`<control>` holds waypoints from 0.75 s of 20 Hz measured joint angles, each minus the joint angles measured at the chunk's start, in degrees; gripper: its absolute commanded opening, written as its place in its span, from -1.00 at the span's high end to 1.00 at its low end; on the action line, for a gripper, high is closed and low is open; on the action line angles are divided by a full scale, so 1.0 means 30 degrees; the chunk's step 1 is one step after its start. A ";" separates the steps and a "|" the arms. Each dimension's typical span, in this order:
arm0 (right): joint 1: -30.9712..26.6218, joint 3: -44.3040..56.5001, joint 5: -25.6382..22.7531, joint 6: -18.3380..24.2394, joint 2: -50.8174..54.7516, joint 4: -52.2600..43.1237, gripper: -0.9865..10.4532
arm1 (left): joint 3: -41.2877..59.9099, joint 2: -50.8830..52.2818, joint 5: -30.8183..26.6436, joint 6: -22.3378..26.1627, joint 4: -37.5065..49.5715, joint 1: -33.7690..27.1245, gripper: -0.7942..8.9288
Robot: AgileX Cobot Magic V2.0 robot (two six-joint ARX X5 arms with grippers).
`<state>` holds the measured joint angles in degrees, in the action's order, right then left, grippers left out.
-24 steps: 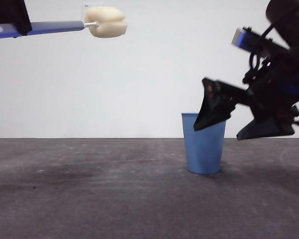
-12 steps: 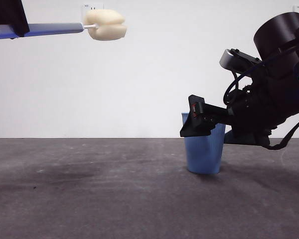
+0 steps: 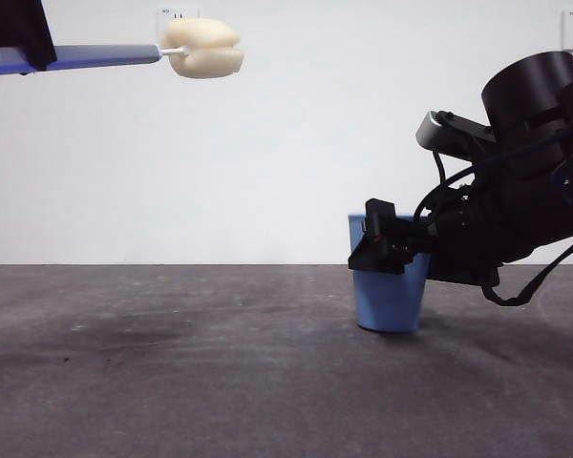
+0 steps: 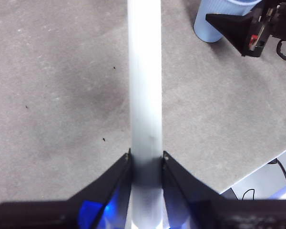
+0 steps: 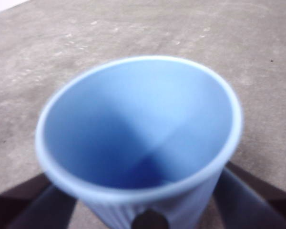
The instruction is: Pick up the cup brush,pick up the cup,insert the brush into the cup,clean the cup,put the cup brush back,put the cup back to the fixed position on the table
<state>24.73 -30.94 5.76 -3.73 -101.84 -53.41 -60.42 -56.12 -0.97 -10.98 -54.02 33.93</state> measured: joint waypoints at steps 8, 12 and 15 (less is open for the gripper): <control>0.0007 -0.0044 0.0073 0.0102 0.0007 0.0015 0.85 | 0.0000 0.0000 0.0000 0.0007 -0.0146 0.0000 0.85; 0.0284 -0.0044 0.0051 0.0109 0.1865 0.2361 0.85 | 0.0000 -0.0007 -0.0058 0.0903 -0.0831 0.0000 0.85; 0.0656 -0.0262 -0.0015 0.0532 0.5224 0.5901 0.85 | 0.0000 -0.0007 -0.0066 0.2120 -0.1013 0.0000 0.86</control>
<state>26.70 -31.73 5.72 -2.13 -86.17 -35.70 -60.42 -56.14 -1.17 -4.62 -57.06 33.93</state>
